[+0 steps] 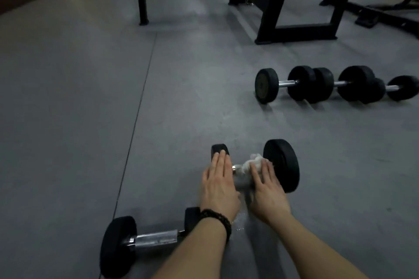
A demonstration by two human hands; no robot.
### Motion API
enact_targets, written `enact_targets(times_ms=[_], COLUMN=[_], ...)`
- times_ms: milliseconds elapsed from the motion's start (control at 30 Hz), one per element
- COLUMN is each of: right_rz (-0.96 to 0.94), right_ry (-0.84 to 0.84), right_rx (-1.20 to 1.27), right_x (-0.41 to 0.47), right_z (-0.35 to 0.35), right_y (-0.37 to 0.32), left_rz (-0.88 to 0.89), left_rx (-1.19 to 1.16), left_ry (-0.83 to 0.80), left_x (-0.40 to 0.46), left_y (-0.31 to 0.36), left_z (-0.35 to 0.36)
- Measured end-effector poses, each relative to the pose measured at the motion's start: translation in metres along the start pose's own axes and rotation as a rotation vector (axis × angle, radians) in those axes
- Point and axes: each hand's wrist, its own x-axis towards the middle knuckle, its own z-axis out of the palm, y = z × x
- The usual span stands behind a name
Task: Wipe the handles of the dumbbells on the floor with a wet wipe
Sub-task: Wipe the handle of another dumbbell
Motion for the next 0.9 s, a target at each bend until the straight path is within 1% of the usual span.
enact_targets(times_ms=[67, 100, 167, 233, 300, 367, 400, 500, 533, 567, 633, 667, 700, 800, 833, 867, 900], right_rz=[0.098, 0.1, 0.023, -0.029, 0.089, 0.196, 0.177, -0.065, -0.097, -0.06, 0.134, 0.187, 0.167, -0.074, -0.113, -0.094, -0.018], right_ry=[-0.101, -0.142, -0.183, -0.126, -0.06, -0.025, -0.022, -0.025, -0.019, -0.017, 0.001, 0.012, 0.012, -0.021, -0.036, -0.046, -0.034], right_rx=[0.015, 0.017, 0.014, -0.014, -0.02, 0.017, 0.04, 0.022, 0.008, 0.017, 0.076, 0.098, 0.103, 0.04, 0.011, 0.008, 0.028], right_x=[0.004, 0.006, 0.005, 0.005, 0.007, 0.01, 0.011, 0.016, 0.018, 0.02, 0.024, 0.025, 0.024, 0.024, 0.026, 0.029, 0.031], right_z=[-0.01, -0.012, -0.009, -0.005, -0.001, 0.005, 0.008, 0.017, 0.017, 0.016, 0.016, 0.015, 0.015, 0.015, 0.014, 0.014, 0.014], right_y=[-0.014, -0.027, -0.049, -0.042, -0.024, -0.022, -0.03, -0.042, -0.037, -0.028, -0.019, -0.022, -0.03, -0.04, -0.034, -0.026, -0.019], left_rz=[0.041, 0.058, 0.094, 0.107, 0.118, 0.123, 0.121, 0.121, 0.13, 0.131, 0.12, 0.126, 0.144, 0.204, 0.196, 0.179, 0.16], left_rx=[0.096, 0.144, 0.163, 0.173, 0.183, 0.211, 0.221, 0.232, 0.235, 0.227, 0.202, 0.2, 0.204, 0.214, 0.21, 0.204, 0.202], left_ry=[-0.074, -0.092, -0.108, -0.111, -0.137, -0.154, -0.156, -0.158, -0.146, -0.145, -0.145, -0.131, -0.117, -0.081, -0.083, -0.095, -0.101], left_x=[0.007, 0.009, 0.015, 0.022, 0.031, 0.039, 0.041, 0.046, 0.046, 0.045, 0.042, 0.041, 0.04, 0.041, 0.042, 0.043, 0.043], left_y=[-0.007, -0.012, -0.019, -0.024, -0.027, -0.03, -0.031, -0.032, -0.033, -0.033, -0.033, -0.032, -0.031, -0.026, -0.024, -0.022, -0.02], left_z=[0.001, 0.001, -0.003, -0.001, -0.001, 0.0, -0.002, -0.011, -0.012, -0.013, -0.014, -0.014, -0.015, -0.015, -0.014, -0.014, -0.014])
